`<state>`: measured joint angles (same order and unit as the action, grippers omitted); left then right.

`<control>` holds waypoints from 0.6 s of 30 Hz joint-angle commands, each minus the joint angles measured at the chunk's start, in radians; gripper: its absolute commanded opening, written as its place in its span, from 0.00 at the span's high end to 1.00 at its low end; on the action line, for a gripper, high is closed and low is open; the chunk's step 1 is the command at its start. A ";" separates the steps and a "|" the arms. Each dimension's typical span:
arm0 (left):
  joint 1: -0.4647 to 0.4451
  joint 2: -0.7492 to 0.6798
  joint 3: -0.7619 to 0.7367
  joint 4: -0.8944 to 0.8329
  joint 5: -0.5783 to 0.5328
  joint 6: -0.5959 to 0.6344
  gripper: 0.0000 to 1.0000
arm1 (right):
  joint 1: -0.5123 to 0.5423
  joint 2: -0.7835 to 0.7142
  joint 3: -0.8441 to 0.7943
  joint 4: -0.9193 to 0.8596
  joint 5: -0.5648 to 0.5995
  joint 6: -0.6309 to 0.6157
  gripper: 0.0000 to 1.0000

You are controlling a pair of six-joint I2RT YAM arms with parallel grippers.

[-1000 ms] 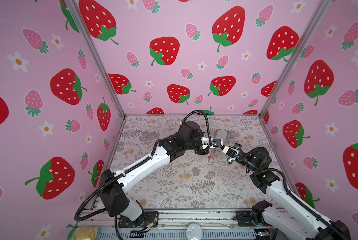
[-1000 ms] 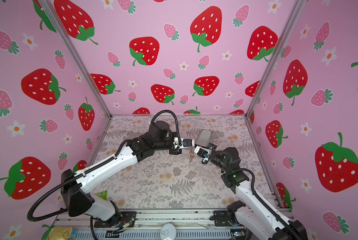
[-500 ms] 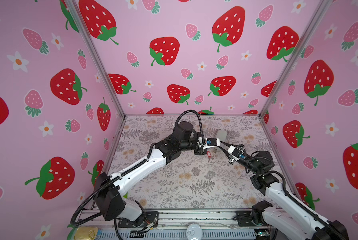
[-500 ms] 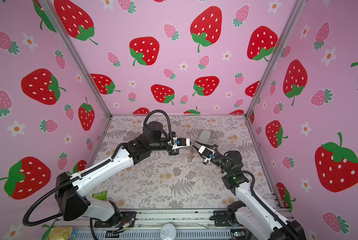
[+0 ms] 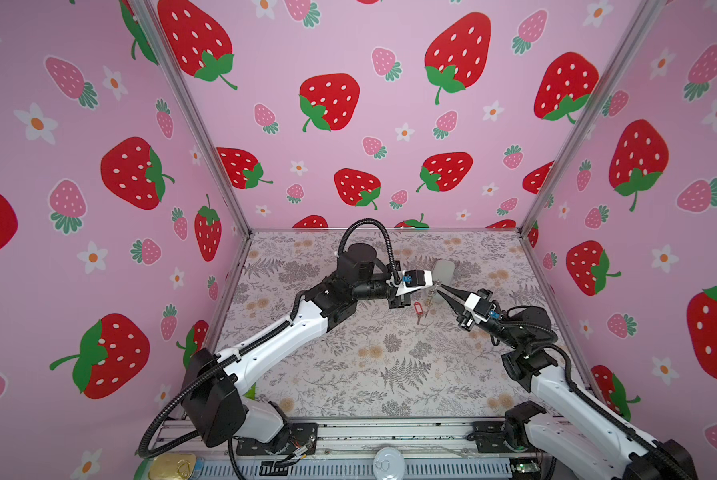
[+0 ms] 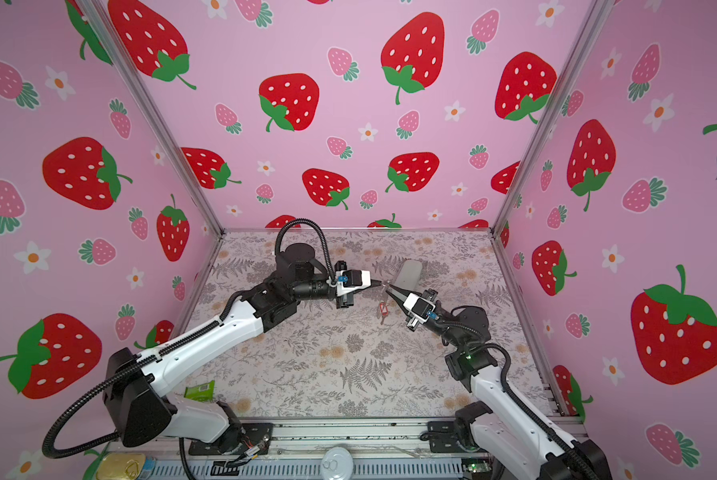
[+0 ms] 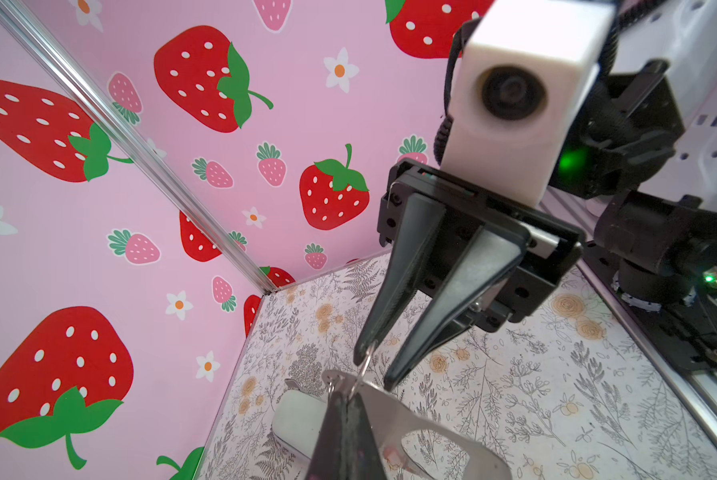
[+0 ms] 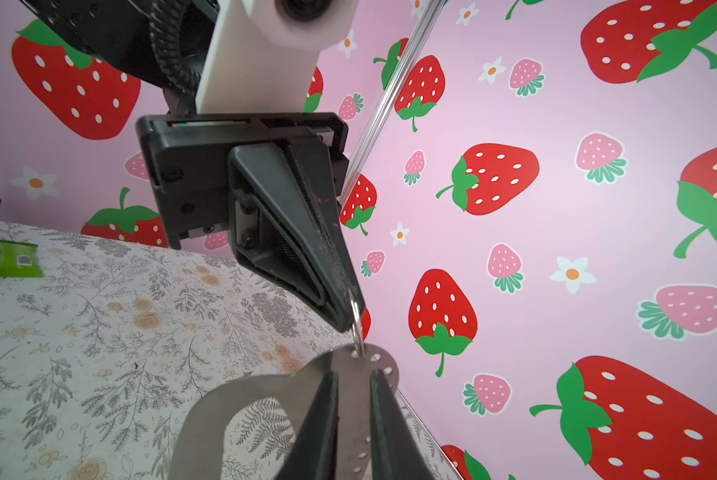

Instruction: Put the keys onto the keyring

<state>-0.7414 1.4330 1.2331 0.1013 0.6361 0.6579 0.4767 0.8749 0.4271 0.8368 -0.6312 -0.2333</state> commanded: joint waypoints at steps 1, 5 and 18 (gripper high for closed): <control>0.002 -0.017 -0.009 0.063 0.053 -0.015 1.00 | -0.004 -0.002 0.008 0.050 -0.037 0.029 0.84; 0.003 -0.014 -0.012 0.068 0.061 -0.019 1.00 | -0.005 0.009 0.013 0.059 -0.055 0.042 0.84; 0.004 -0.020 -0.016 0.045 0.084 -0.010 1.00 | -0.004 0.009 0.017 0.070 -0.056 0.054 0.90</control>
<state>-0.7410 1.4330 1.2179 0.1303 0.6872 0.6422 0.4763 0.8852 0.4271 0.8745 -0.6662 -0.1986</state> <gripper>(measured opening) 0.048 0.099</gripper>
